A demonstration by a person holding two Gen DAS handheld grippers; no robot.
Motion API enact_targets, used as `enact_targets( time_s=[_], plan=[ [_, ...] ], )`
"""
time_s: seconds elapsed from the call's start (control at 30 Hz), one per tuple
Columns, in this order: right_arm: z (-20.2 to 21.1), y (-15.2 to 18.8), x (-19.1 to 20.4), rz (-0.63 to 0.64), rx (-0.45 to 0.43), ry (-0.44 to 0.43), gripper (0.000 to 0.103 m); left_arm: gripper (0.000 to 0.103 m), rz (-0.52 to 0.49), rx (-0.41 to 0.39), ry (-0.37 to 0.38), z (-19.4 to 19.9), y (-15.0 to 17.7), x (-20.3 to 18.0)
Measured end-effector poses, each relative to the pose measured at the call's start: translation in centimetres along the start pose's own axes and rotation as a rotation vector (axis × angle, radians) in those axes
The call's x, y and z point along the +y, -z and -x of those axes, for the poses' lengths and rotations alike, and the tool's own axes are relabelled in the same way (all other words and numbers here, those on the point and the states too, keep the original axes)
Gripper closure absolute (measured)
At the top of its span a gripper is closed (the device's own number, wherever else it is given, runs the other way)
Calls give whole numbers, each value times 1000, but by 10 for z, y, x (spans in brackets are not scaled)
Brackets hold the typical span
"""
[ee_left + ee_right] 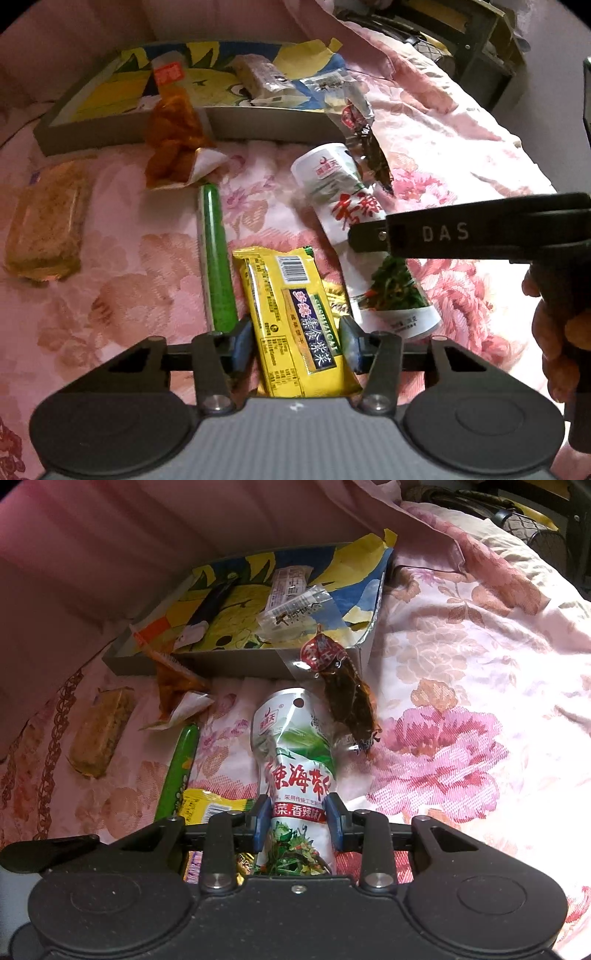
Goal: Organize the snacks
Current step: 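Lift the yellow wafer pack and the seaweed pouch off the bed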
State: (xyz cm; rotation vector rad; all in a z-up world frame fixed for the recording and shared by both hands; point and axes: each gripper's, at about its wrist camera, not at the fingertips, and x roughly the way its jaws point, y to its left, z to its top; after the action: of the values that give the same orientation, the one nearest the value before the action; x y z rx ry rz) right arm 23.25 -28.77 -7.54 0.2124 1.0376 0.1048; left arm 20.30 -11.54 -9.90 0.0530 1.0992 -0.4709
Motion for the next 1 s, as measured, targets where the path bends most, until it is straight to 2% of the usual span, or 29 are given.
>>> enact_targets(
  time_s=[0.27,0.43,0.57,0.63,0.7,1.0],
  plan=[
    [3,9,10,42,12,32,68,50,-3,37,31,13,14,12],
    [3,9,9,41,11,31,68,43,-22,20,26,8,11,8],
    [2,9,9,42,12,32,67,34,-29,1,27,2,8,4],
    [2,8,10,47,11,35,67,36,-20,-3,23,0,7,4],
    [2,9,11,49,8,40,67,51,-29,-10,0,0,7,4],
    [14,23,21,63,-27,74,67,52,-18,-12,8,12,20,9]
  ],
)
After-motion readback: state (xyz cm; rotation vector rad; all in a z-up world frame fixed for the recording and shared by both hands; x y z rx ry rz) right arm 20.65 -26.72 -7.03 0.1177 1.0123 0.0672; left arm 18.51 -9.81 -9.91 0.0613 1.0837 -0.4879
